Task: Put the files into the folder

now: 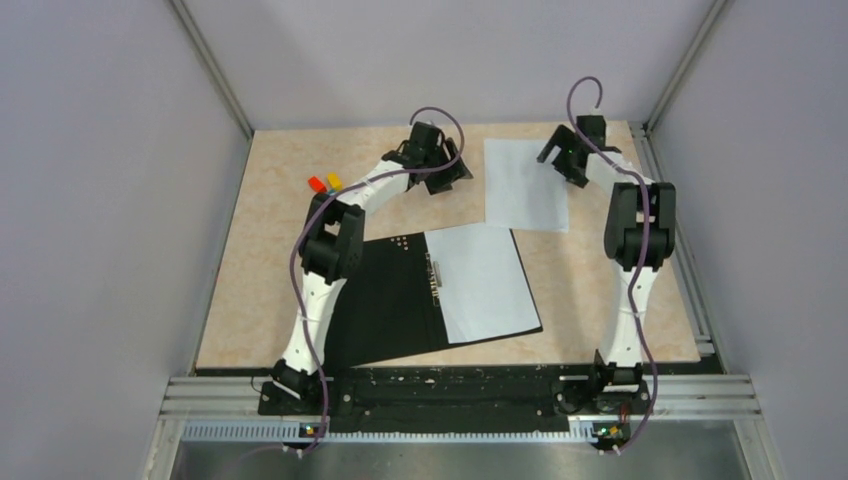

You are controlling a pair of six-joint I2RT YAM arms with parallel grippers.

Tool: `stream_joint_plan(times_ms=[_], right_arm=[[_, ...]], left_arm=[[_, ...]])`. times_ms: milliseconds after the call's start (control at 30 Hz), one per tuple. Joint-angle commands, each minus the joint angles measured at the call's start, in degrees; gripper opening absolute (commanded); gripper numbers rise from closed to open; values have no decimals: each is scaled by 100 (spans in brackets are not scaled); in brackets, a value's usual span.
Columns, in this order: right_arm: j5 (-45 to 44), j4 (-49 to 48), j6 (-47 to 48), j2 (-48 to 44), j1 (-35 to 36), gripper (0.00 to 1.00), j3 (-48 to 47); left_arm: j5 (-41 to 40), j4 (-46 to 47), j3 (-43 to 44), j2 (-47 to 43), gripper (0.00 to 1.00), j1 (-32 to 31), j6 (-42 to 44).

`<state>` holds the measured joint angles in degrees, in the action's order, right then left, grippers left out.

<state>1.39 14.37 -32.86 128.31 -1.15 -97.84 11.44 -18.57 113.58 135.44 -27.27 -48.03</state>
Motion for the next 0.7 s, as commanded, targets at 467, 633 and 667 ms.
stream_joint_plan(times_ms=[467,633,667], right_arm=[[436,1298,817,51,55,99,120],[848,1363,809,182,312,99,159],[863,1399,839,206,409,99,141]], left_arm=[[116,-207,986,875,71,-17,-170],[112,-349,1212,1108,71,-95,-233],[108,-370,1237,1135,71,-109,-248]])
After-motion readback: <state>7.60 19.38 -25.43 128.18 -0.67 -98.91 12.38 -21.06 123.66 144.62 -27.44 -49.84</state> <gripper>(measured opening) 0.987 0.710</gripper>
